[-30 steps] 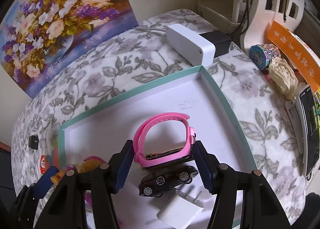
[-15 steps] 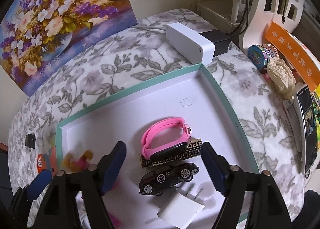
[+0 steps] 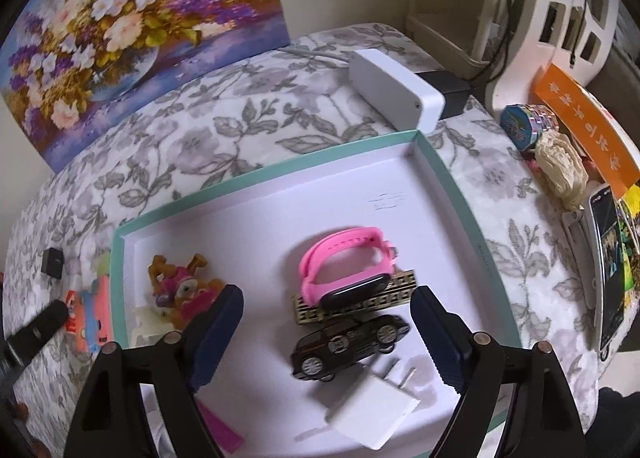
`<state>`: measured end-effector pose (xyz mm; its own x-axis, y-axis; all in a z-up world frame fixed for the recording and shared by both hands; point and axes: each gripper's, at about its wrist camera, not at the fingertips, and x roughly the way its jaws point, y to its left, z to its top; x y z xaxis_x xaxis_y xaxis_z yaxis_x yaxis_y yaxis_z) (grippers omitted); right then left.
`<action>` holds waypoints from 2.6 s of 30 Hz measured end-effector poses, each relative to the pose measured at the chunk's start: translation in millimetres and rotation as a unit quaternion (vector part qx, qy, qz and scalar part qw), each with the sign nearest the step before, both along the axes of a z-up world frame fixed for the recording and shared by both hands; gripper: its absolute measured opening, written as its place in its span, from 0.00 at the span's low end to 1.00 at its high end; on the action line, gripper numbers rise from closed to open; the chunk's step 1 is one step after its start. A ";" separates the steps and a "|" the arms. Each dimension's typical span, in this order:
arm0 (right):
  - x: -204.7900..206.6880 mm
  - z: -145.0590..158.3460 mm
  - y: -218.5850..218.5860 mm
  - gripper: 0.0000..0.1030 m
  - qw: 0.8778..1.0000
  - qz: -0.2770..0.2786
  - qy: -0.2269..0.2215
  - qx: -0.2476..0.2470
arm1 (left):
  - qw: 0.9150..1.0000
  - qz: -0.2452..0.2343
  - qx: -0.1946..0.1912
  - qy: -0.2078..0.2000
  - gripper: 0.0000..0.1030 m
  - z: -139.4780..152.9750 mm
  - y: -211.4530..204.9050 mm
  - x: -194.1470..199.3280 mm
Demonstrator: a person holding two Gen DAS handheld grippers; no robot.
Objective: Organize rigid objects
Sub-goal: 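Move both tools out of the tray toward the black charger and glue bottle, then grasp the red glue bottle with the right tool while the left tool approaches the black charger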
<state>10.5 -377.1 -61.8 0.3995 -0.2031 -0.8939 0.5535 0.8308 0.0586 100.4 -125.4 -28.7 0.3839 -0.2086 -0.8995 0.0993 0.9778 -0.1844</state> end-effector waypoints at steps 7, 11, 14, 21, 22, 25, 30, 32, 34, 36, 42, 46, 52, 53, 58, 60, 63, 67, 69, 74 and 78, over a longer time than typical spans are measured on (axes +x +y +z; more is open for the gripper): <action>9.8 1.2 26.8 0.87 0.999 0.026 -0.015 0.027 | 0.997 0.066 0.034 -0.012 0.89 8.6 59.6 17.7; 16.8 7.9 45.5 1.00 0.998 0.042 -0.036 0.032 | 0.994 0.095 0.057 -0.021 0.92 14.9 85.3 24.2; 21.8 13.0 58.2 1.00 0.997 0.054 -0.043 0.030 | 0.992 0.109 0.063 -0.027 0.92 23.0 103.6 26.6; 31.5 24.0 87.1 1.00 0.995 0.076 -0.058 0.023 | 0.989 0.130 0.055 -0.044 0.92 37.7 143.6 29.1; 33.1 25.6 92.0 1.00 0.995 0.080 -0.060 0.022 | 0.989 0.135 0.052 -0.044 0.92 38.9 148.0 29.6; 38.5 30.0 105.8 1.00 0.993 0.093 -0.064 0.020 | 0.987 0.147 0.049 -0.043 0.92 39.5 164.6 33.5; 50.9 35.9 131.4 1.00 0.990 0.117 -0.075 0.024 | 0.986 0.157 0.047 -0.037 0.92 39.8 187.0 39.6; 56.5 36.1 141.5 1.00 0.988 0.129 -0.077 0.028 | 0.985 0.160 0.045 -0.036 0.92 39.3 195.7 41.3; 64.0 34.8 154.8 1.00 0.986 0.145 -0.077 0.034 | 0.985 0.164 0.044 -0.033 0.92 37.4 202.9 43.5; 69.6 33.1 167.3 1.00 0.983 0.160 -0.077 0.038 | 0.985 0.167 0.042 -0.026 0.92 33.3 209.9 45.4; 84.0 24.9 197.3 1.00 0.978 0.194 -0.069 0.032 | 0.985 0.168 0.029 -0.015 0.92 24.7 218.9 51.1; 91.3 15.2 205.8 1.00 0.977 0.208 -0.051 0.018 | 0.986 0.163 0.024 -0.001 0.92 15.7 219.0 57.4; 100.7 -3.0 204.4 1.00 0.976 0.216 -0.018 -0.004 | 0.988 0.151 0.036 0.017 0.92 2.7 214.2 65.0; 101.4 -5.7 204.8 1.00 0.976 0.219 -0.012 -0.008 | 0.988 0.148 0.035 0.020 0.92 1.0 213.0 66.3; 102.5 -15.0 214.1 1.00 0.968 0.247 0.008 -0.035 | 0.989 0.142 0.028 0.025 0.92 -2.0 210.5 68.1; 102.1 -18.4 218.6 1.00 0.965 0.258 0.015 -0.041 | 0.989 0.140 0.027 0.026 0.92 -2.5 210.3 68.2; 101.7 -24.3 226.1 1.00 0.959 0.274 0.027 -0.061 | 0.989 0.141 0.026 0.028 0.92 -3.6 211.3 68.3; 101.6 -32.2 232.0 1.00 0.954 0.283 0.044 -0.089 | 0.989 0.140 0.024 0.031 0.92 -5.1 212.2 68.2; 101.9 -34.2 233.7 1.00 0.952 0.287 0.047 -0.099 | 0.990 0.139 0.024 0.033 0.92 -6.8 211.9 68.4; 104.9 -40.6 238.8 1.00 0.948 0.291 0.055 -0.113 | 0.990 0.133 0.023 0.042 0.92 -15.3 208.8 70.4; 107.5 -42.4 245.7 1.00 0.944 0.299 0.053 -0.127 | 0.991 0.123 0.016 0.054 0.92 -26.5 204.9 73.6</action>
<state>118.0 -131.4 -104.2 0.4211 -0.1834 -0.8883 -0.0266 0.9764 -0.2142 174.0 79.5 -55.2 0.3202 -0.0913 -0.9429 -0.1608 0.9757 -0.1490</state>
